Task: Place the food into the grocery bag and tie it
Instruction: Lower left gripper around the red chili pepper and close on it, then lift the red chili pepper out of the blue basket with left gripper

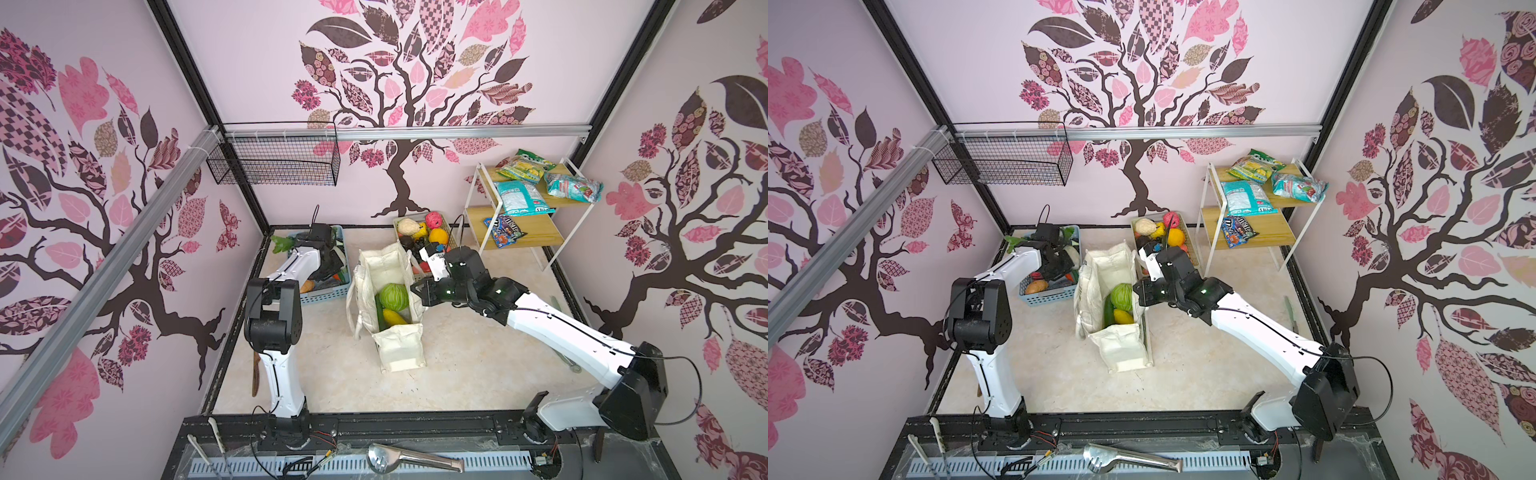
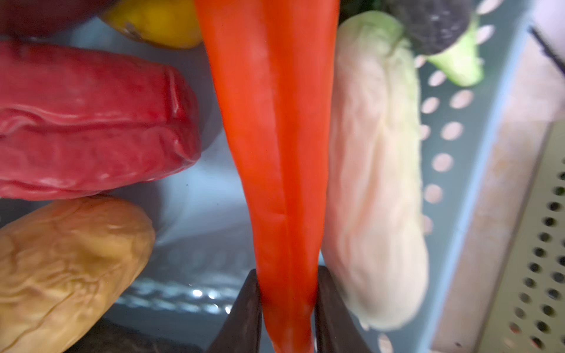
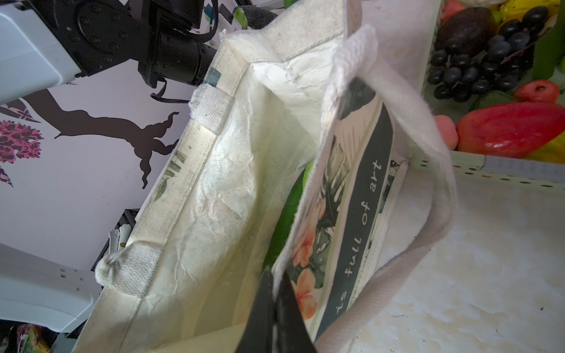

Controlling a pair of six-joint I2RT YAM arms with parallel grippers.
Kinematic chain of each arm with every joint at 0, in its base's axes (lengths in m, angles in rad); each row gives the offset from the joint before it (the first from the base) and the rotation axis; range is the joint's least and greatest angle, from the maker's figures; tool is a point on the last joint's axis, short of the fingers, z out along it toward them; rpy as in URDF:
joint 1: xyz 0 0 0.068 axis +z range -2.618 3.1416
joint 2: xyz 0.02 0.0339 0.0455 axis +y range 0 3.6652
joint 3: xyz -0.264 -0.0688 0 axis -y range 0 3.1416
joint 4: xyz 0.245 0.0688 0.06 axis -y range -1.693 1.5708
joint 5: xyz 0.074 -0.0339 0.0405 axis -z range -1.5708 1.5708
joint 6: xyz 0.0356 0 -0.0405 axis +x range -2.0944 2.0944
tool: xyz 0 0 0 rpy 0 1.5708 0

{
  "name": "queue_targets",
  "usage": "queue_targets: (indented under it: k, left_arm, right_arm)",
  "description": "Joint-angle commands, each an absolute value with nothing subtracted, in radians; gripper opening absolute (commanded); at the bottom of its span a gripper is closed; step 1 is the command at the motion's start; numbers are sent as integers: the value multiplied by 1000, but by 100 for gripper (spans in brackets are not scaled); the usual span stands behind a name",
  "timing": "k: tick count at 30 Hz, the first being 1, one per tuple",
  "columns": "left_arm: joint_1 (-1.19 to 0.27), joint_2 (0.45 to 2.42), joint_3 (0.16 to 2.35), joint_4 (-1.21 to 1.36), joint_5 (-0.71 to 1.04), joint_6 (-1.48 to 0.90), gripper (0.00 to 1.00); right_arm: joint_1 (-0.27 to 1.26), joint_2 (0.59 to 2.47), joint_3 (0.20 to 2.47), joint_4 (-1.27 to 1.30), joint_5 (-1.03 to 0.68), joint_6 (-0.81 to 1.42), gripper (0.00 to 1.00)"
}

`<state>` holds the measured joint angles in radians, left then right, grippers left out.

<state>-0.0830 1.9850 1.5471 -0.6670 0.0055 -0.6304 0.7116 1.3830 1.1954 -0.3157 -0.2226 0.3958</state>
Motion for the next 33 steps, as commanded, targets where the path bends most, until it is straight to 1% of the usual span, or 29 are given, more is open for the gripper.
queue_targets:
  k: [1, 7, 12, 22, 33]
  left_arm:
    - [-83, 1953, 1558, -667, 83, -641, 27]
    - [-82, 1924, 1519, -651, 108, -659, 28]
    - [-83, 1899, 1531, -637, 183, -678, 29]
    - [-82, 1835, 1527, -630, 230, -690, 30]
    - [-83, 1691, 1510, -636, 275, -709, 30]
  right_arm:
    - [710, 1386, 1196, -260, -228, 383, 1]
    - [709, 1370, 1164, -244, -225, 390, 1]
    - [710, 1361, 1173, -249, -219, 385, 1]
    - [710, 1315, 1138, -244, -205, 410, 1]
    - [709, 1297, 1103, -224, -200, 414, 1]
